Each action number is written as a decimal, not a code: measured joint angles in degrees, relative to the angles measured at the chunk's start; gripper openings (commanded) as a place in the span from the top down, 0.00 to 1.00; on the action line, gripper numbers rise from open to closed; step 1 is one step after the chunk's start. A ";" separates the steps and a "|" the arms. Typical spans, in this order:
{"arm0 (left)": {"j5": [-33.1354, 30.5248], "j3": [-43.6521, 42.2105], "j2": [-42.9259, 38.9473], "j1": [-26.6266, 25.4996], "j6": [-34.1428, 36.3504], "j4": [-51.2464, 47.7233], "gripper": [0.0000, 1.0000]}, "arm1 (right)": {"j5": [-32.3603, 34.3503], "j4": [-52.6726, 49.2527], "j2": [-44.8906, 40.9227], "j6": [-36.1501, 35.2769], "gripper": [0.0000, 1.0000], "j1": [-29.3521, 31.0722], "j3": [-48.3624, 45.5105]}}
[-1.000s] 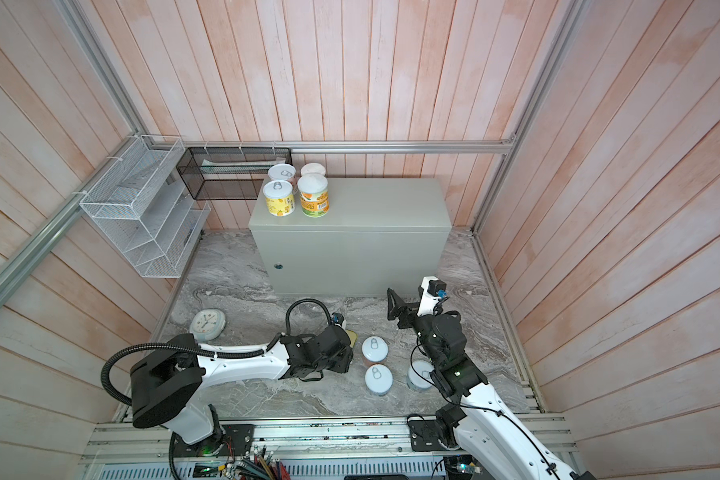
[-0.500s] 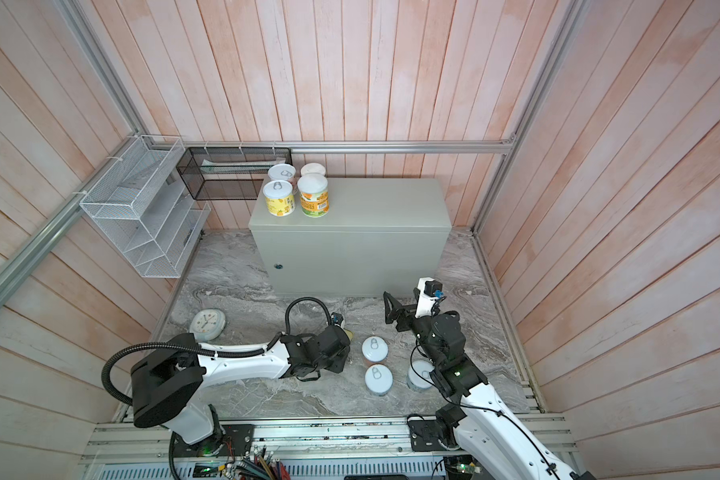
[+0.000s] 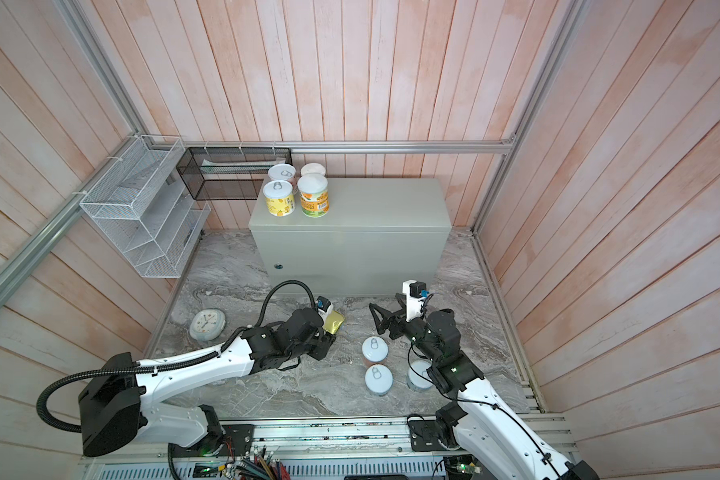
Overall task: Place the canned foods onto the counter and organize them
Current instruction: 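Lift the gold-lidded tin with the left gripper while the right gripper approaches it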
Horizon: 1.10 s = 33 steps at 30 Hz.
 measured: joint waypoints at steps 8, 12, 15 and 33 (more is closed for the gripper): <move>4.31 -1.70 -3.54 0.00 4.83 0.46 0.53 | -3.50 -1.05 -0.42 -0.04 0.06 0.00 -1.81; 8.26 -1.66 -4.26 -0.37 6.29 2.27 0.53 | -1.57 -2.75 -3.96 -0.09 0.07 -0.02 -1.84; 10.91 -1.49 -4.26 -0.79 8.11 3.15 0.53 | -0.98 -3.39 -6.73 0.04 0.07 0.00 -2.19; 9.92 1.09 1.81 5.42 5.57 -0.39 0.52 | -0.59 -5.88 -4.07 0.48 0.10 0.07 -3.54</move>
